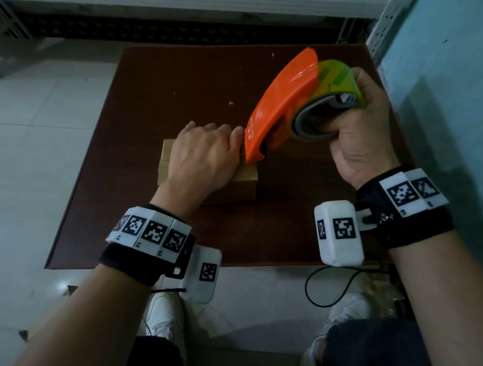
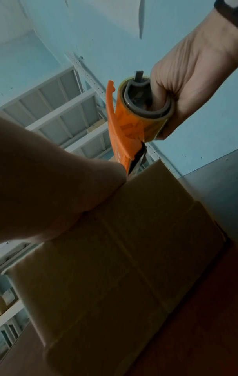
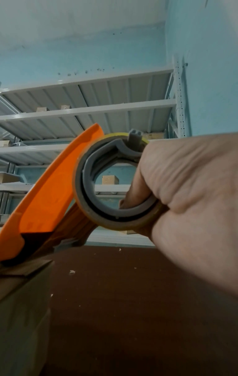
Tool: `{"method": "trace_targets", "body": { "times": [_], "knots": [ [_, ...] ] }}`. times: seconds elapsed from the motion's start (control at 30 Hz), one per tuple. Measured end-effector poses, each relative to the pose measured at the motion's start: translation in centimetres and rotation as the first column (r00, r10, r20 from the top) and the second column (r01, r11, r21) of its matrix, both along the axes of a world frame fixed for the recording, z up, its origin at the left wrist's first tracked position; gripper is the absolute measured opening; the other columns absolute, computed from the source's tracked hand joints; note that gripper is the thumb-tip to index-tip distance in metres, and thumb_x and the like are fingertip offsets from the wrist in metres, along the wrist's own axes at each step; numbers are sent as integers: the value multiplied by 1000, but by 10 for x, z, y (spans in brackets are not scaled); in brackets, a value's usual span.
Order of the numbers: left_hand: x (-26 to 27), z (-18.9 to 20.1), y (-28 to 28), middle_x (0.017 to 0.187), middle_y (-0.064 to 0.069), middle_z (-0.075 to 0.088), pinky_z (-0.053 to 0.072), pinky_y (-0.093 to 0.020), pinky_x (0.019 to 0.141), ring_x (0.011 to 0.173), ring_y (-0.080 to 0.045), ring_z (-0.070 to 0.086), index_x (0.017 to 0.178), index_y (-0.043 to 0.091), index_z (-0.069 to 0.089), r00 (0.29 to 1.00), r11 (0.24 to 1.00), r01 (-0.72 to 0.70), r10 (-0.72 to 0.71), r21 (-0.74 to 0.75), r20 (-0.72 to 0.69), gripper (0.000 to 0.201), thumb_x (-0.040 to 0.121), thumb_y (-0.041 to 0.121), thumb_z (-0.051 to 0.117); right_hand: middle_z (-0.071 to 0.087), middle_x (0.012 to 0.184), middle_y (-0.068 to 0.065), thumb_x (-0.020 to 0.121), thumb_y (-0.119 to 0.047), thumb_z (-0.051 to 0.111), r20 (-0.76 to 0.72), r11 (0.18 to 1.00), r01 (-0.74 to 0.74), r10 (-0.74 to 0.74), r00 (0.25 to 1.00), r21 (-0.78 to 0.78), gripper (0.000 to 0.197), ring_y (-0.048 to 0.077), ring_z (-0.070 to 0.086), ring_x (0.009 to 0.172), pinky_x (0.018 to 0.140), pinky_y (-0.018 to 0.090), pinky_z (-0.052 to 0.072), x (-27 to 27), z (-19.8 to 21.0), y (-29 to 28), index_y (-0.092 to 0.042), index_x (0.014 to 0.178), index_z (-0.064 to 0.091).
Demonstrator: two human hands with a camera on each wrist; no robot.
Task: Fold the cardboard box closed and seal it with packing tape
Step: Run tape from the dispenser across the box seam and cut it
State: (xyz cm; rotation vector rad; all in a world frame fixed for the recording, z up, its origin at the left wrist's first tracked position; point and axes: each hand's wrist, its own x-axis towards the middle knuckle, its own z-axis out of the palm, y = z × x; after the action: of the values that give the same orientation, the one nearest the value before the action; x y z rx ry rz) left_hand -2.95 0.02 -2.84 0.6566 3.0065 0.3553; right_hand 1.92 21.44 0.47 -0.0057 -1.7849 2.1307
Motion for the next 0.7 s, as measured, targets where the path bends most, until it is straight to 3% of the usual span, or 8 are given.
{"method": "trace_targets", "body": {
  "times": [0.13, 0.4, 0.53, 0.7],
  "knots": [
    [-1, -1, -1, 96, 1, 66, 30, -48, 120, 100, -20, 64, 96, 23, 63, 1000, 1000, -6, 6, 25, 11, 55, 109, 48, 16, 70, 87, -4, 71, 19, 55, 10, 999, 19, -19, 1000, 30, 38, 15, 71, 91, 75, 34, 58, 2, -1, 4, -14, 90, 59],
    [-1, -1, -2, 103, -2, 67, 28, -49, 121, 108, -22, 63, 101, 23, 63, 1000, 1000, 15, -15, 7, 14, 55, 109, 47, 14, 67, 92, 2, 70, 23, 53, 37, 995, 26, -30, 999, 96, 43, 15, 70, 92, 73, 30, 58, 5, 0, 10, -14, 91, 58],
    [0, 0, -2, 98, 2, 62, 28, -49, 121, 109, -22, 62, 101, 25, 61, 999, 1000, 16, -17, 10, 27, 52, 109, 46, 14, 66, 90, 2, 65, 18, 56, 36, 993, 31, -35, 999, 116, 42, 19, 68, 94, 75, 34, 58, 5, -2, 15, -16, 88, 59],
    [0, 1, -2, 92, 8, 52, 27, -48, 121, 109, -21, 61, 97, 28, 56, 999, 1000, 23, -24, 5, 32, 46, 110, 45, 16, 68, 93, 2, 69, 20, 58, 38, 986, 28, -35, 999, 166, 42, 18, 70, 95, 77, 35, 59, 7, -3, 19, -15, 91, 59]
  ]
}}
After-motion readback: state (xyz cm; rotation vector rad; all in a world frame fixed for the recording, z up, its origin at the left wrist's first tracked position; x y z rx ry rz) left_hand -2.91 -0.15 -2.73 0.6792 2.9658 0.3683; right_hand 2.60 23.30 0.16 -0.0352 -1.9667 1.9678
